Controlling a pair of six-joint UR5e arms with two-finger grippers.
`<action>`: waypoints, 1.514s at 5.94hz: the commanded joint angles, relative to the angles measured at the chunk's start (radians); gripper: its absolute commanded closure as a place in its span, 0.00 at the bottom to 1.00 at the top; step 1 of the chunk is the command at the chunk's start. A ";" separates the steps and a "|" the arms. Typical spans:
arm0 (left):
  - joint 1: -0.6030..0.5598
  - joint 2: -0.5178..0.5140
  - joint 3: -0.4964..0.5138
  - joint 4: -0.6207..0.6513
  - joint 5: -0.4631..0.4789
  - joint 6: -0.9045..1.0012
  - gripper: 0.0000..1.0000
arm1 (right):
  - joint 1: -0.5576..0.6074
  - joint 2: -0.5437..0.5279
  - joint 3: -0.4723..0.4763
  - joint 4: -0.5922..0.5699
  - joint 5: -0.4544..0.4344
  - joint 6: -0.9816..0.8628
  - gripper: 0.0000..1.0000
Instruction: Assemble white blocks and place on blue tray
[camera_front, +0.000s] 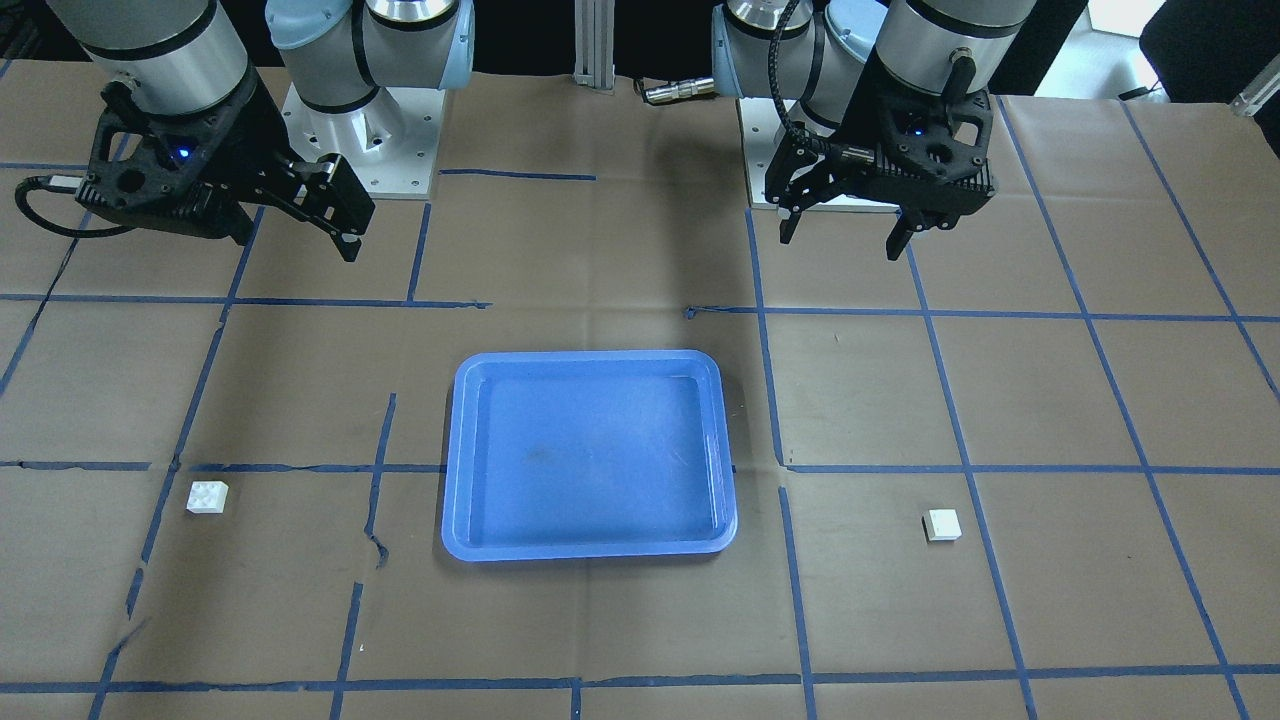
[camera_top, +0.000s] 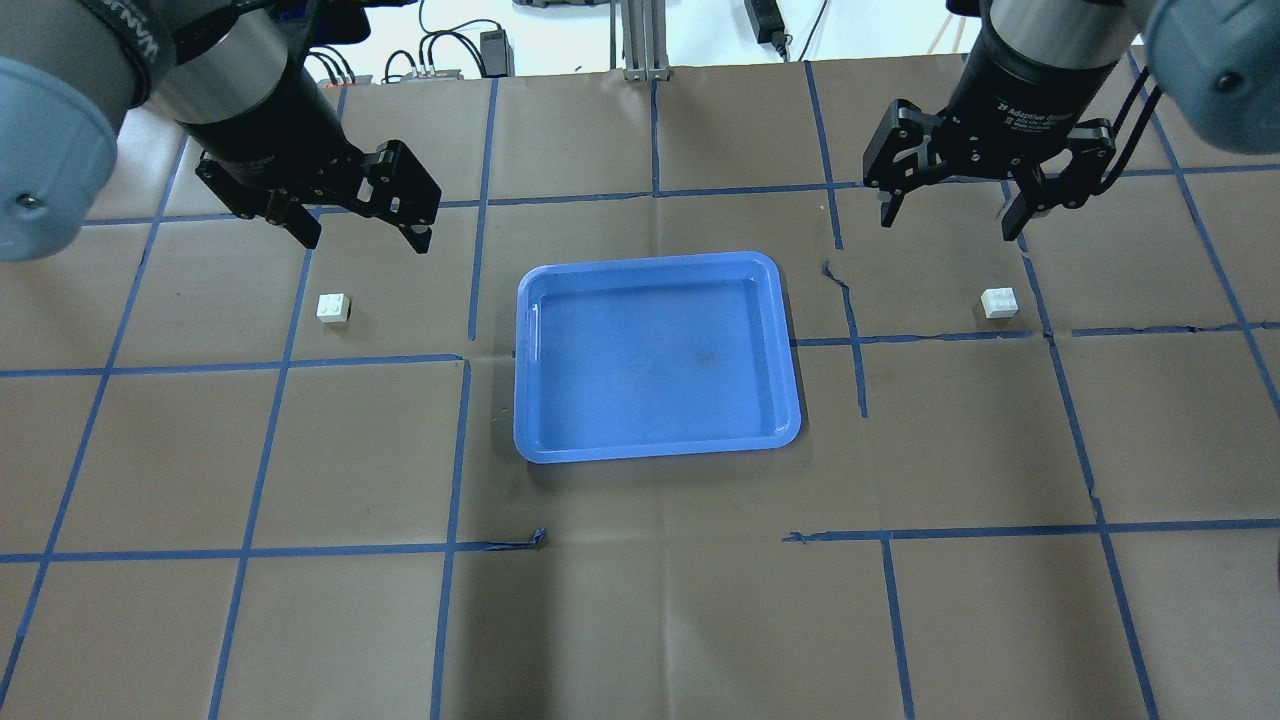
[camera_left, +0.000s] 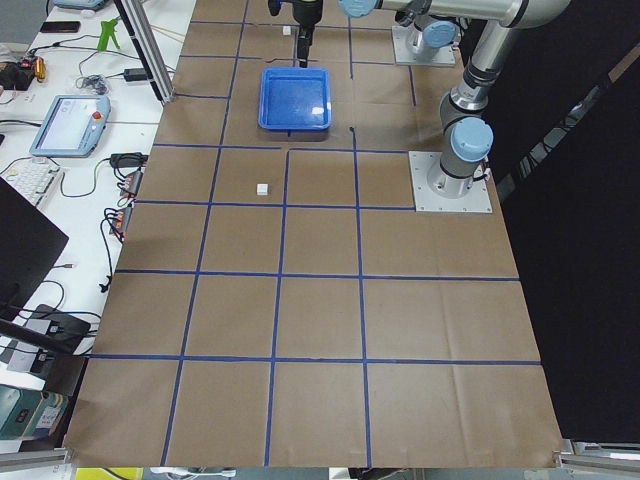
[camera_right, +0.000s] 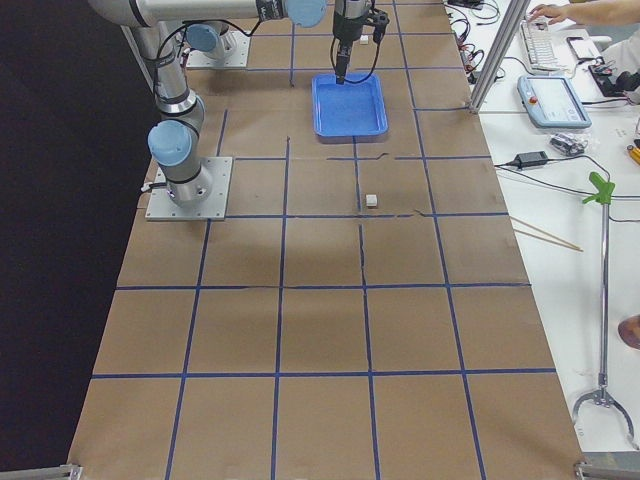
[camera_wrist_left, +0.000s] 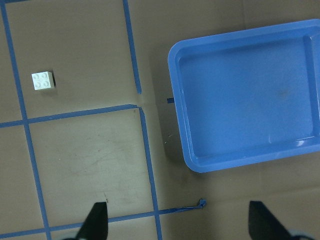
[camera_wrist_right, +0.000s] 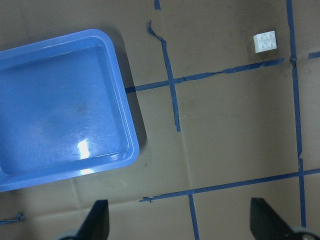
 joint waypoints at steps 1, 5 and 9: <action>0.018 0.000 -0.004 0.002 0.000 0.002 0.00 | 0.000 0.001 0.000 0.000 0.000 0.000 0.00; 0.305 -0.204 -0.053 0.125 0.000 0.220 0.00 | -0.006 0.004 -0.002 0.000 -0.005 -0.097 0.00; 0.356 -0.505 -0.096 0.454 0.019 0.211 0.01 | -0.189 -0.001 -0.002 -0.017 -0.083 -0.904 0.00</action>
